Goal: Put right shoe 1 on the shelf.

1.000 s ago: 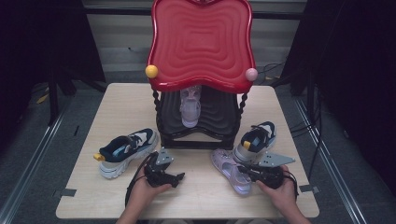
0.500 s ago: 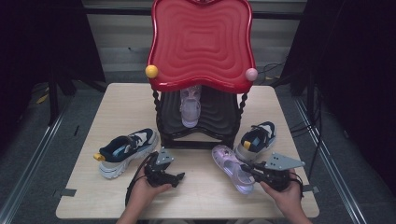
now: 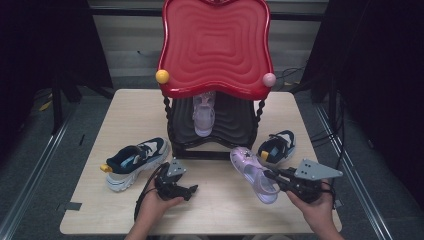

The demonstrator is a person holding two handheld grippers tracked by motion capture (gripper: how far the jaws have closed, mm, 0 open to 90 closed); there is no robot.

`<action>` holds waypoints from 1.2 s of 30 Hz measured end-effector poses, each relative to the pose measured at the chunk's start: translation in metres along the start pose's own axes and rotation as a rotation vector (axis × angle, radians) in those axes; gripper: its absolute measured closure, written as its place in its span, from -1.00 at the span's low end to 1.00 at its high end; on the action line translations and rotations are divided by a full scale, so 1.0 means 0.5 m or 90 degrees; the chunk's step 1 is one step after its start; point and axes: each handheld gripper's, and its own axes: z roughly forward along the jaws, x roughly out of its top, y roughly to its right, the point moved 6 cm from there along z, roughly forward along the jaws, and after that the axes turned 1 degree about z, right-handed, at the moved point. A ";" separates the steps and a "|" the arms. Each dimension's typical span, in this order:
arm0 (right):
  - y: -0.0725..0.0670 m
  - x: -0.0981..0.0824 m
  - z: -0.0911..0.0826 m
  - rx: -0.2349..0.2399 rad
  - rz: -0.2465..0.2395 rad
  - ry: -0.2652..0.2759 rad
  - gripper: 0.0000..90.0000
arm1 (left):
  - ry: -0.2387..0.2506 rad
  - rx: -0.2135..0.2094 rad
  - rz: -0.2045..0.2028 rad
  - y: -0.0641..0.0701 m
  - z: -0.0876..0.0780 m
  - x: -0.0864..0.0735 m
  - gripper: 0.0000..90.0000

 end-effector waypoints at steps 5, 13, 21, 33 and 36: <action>0.001 0.021 0.018 -0.026 0.007 0.010 0.89 | 0.000 0.000 0.000 0.000 0.000 0.000 -0.67; 0.001 0.051 0.060 -0.074 0.017 0.031 0.89 | 0.000 0.000 0.000 0.000 0.000 0.000 -0.67; 0.003 0.073 0.090 -0.113 -0.002 0.031 0.89 | 0.000 0.000 0.000 0.000 0.000 0.000 -0.67; 0.012 0.115 0.129 -0.171 -0.005 0.046 0.89 | 0.000 0.000 0.000 0.000 0.000 0.000 -0.67; 0.016 0.118 0.138 -0.184 0.003 0.051 0.89 | -0.001 0.000 -0.001 0.000 0.000 0.000 -0.67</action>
